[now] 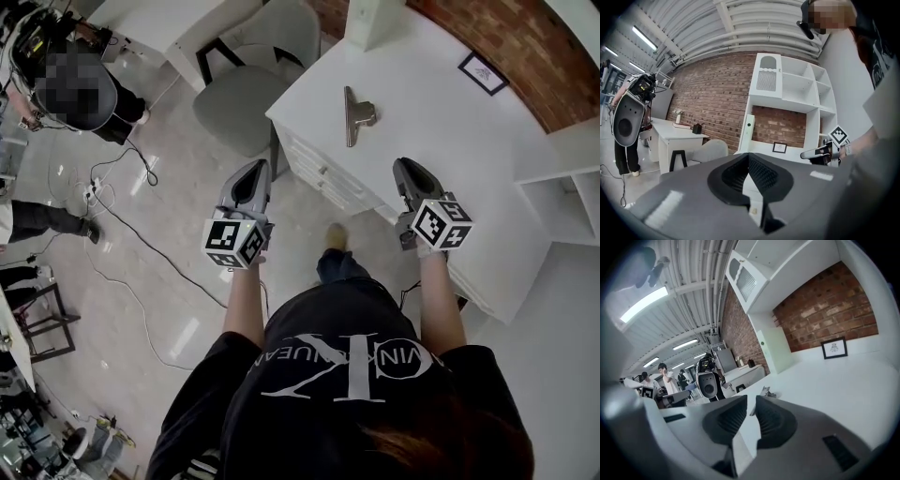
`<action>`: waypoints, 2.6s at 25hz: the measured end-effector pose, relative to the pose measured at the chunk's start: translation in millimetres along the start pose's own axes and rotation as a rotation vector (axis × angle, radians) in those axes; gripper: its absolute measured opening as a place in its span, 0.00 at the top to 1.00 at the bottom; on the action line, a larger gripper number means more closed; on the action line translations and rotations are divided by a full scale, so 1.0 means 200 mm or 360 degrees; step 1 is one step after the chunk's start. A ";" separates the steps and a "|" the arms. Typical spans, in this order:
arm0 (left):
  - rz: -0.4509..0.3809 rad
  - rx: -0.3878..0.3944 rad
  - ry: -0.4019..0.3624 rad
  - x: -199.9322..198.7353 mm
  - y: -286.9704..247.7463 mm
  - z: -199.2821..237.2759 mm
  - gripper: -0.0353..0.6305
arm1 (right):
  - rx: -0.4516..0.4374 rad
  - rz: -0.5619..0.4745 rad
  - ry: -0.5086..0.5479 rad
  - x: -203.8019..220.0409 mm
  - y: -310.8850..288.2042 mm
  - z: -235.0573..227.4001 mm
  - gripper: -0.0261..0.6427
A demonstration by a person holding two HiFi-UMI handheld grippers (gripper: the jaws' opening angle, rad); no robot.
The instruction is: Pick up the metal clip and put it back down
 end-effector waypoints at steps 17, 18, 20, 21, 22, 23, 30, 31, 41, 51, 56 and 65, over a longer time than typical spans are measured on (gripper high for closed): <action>0.0083 0.0020 0.0037 0.08 -0.49 0.02 0.93 | -0.0088 0.0211 -0.0139 -0.06 -0.45 -0.25 0.93; 0.0087 0.0022 0.0038 0.08 -0.51 0.02 0.93 | -0.0093 0.0224 -0.0154 -0.05 -0.47 -0.26 0.93; 0.0095 0.0029 0.0039 0.09 -0.54 0.02 0.93 | -0.0095 0.0243 -0.0185 -0.06 -0.51 -0.28 0.93; 0.0100 0.0034 0.0040 0.10 -0.56 0.02 0.93 | -0.0094 0.0248 -0.0199 -0.06 -0.53 -0.28 0.93; 0.0106 0.0040 0.0042 0.10 -0.57 0.02 0.93 | -0.0091 0.0253 -0.0212 -0.07 -0.55 -0.29 0.93; 0.0113 0.0047 0.0044 0.10 -0.59 0.02 0.93 | -0.0088 0.0258 -0.0226 -0.07 -0.56 -0.29 0.93; 0.0155 0.0113 0.0050 0.08 -0.68 0.04 0.93 | -0.0045 0.0296 -0.0333 -0.07 -0.61 -0.34 0.92; 0.0161 0.0121 0.0049 0.08 -0.69 0.05 0.93 | -0.0048 0.0295 -0.0330 -0.08 -0.63 -0.33 0.89; 0.0200 0.0191 0.0056 0.11 -0.80 0.10 0.93 | -0.0049 0.0405 -0.0406 -0.04 -0.74 -0.35 0.82; 0.0221 0.0238 0.0093 0.15 -0.87 0.11 0.93 | -0.0101 0.0554 -0.0590 0.05 -0.85 -0.36 0.82; 0.0220 0.0247 0.0119 0.17 -0.88 0.11 0.93 | -0.0091 0.0622 -0.0685 0.09 -0.88 -0.38 0.82; 0.0237 0.0242 0.0133 0.20 -0.87 0.12 0.93 | -0.0085 0.0655 -0.0767 0.12 -0.90 -0.39 0.82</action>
Point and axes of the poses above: the fingertips, and each gripper's own axes: y backward along the fingers, z to its left, x out of its underside, the point moved 2 cm from there along y, backward along the fingers, and after that the axes turned 5 degrees about -y, right-handed, at the moved point
